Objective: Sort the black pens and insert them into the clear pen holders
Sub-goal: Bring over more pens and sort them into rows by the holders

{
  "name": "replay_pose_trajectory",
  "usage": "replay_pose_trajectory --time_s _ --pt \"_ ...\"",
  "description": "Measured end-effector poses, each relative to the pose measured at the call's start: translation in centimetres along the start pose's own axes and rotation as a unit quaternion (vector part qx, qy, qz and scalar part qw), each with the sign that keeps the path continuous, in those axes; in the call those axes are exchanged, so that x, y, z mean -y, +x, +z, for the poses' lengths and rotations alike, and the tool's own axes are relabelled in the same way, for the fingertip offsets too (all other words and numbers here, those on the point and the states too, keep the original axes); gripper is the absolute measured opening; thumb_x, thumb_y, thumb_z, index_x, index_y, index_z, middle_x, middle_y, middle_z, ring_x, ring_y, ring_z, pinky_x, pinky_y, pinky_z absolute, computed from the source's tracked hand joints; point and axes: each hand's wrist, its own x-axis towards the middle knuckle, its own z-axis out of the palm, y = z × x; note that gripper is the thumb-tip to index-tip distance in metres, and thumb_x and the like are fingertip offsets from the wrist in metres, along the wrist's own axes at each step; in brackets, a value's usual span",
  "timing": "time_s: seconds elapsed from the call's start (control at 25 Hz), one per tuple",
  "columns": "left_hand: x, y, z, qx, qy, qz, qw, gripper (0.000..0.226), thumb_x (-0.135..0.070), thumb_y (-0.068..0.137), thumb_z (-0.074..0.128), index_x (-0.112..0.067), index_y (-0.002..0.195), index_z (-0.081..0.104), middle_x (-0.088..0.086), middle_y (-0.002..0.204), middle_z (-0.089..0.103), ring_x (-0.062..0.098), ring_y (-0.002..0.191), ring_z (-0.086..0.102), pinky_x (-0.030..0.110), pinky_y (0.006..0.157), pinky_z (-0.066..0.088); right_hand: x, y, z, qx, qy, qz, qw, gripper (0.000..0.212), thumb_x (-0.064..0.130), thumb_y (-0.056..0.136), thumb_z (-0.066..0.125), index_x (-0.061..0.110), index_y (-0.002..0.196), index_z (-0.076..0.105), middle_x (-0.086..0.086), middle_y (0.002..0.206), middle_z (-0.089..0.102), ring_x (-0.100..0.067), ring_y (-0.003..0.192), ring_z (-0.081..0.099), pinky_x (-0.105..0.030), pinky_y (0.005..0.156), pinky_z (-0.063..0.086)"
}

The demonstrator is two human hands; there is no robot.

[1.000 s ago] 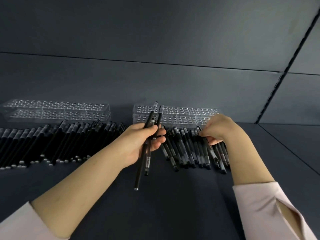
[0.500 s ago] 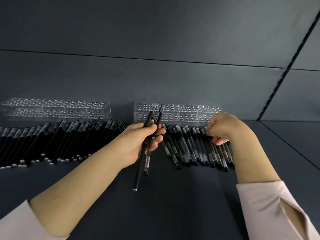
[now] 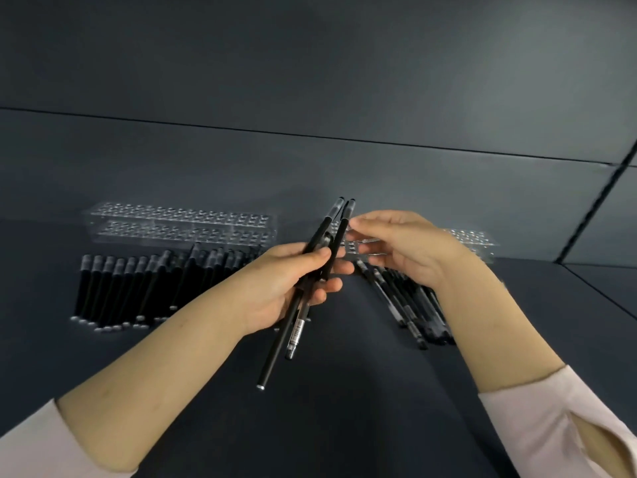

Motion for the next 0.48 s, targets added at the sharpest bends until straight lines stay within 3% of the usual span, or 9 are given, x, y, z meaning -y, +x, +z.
replay_pose_trajectory --time_s 0.16,0.28,0.4,0.48 --pt "-1.9 -2.2 -5.6 0.011 0.015 0.001 1.000 0.023 -0.017 0.098 0.054 -0.008 0.114 0.067 0.009 0.101 0.075 0.015 0.070 0.072 0.018 0.052 0.053 0.9 1.7 7.5 -0.016 0.088 0.016 0.996 0.011 0.014 0.087 0.069 0.018 0.085 0.058 0.002 0.074 0.063 -0.010 0.063 0.054 -0.019 0.054 0.043" --pt "-2.8 -3.4 -10.7 -0.010 0.002 -0.016 1.000 0.025 -0.020 0.099 0.052 -0.008 0.116 0.065 0.007 0.101 0.076 0.017 0.069 0.073 0.019 0.052 0.055 1.5 3.1 12.6 -0.085 0.181 -0.008 0.980 0.008 0.009 0.090 0.064 0.013 0.091 0.056 -0.002 0.078 0.061 -0.010 0.062 0.055 -0.018 0.052 0.047" --pt "-3.5 -3.2 -16.2 -0.089 -0.023 -0.010 0.996 0.027 -0.020 0.100 0.050 -0.003 0.116 0.063 0.006 0.086 0.074 0.008 0.047 0.058 0.015 0.036 0.042 2.2 3.8 16.4 -0.120 0.209 -0.029 0.970 0.003 0.007 0.092 0.062 0.007 0.090 0.059 -0.005 0.076 0.060 -0.010 0.061 0.054 -0.017 0.053 0.049" --pt "-4.0 -3.1 -19.7 -0.133 -0.037 0.002 0.990 0.026 -0.020 0.102 0.048 -0.003 0.115 0.062 0.003 0.077 0.064 0.004 0.039 0.043 0.014 0.032 0.030 2.2 4.0 18.9 -0.108 0.148 -0.039 0.982 0.007 0.006 0.089 0.066 0.009 0.084 0.062 -0.004 0.076 0.060 -0.010 0.061 0.054 -0.017 0.056 0.051"
